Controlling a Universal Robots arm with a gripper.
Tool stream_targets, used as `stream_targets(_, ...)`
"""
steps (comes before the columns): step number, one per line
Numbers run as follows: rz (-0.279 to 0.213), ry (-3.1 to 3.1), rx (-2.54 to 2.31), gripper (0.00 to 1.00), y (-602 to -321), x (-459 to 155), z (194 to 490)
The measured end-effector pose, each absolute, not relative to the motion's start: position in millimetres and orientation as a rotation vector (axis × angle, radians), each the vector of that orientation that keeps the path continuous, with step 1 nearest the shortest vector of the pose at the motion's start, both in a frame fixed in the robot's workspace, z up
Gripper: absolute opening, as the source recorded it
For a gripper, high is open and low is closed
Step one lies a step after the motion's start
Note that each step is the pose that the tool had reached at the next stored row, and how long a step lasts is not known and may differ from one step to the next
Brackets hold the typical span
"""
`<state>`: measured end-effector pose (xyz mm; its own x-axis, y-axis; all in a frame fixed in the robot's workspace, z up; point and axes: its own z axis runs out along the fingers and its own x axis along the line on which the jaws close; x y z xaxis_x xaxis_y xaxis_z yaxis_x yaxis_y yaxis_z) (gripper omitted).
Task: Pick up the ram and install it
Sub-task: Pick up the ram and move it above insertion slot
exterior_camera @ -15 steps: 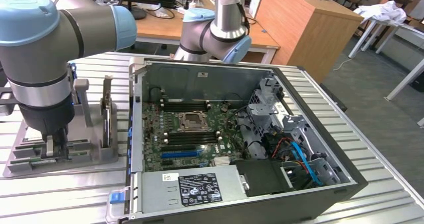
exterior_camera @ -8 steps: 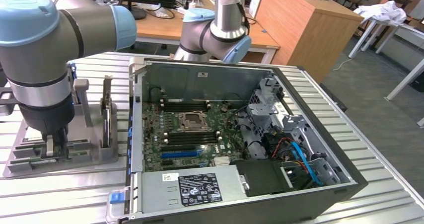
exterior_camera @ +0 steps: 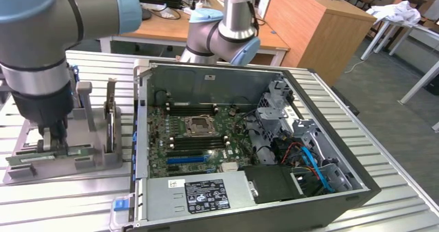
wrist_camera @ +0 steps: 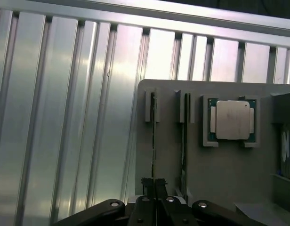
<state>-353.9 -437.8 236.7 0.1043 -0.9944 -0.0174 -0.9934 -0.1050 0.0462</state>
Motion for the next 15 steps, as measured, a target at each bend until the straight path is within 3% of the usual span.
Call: stream_targets(15, -0.069, -2.085, 2.318, 0.12, -438, -345, 305)
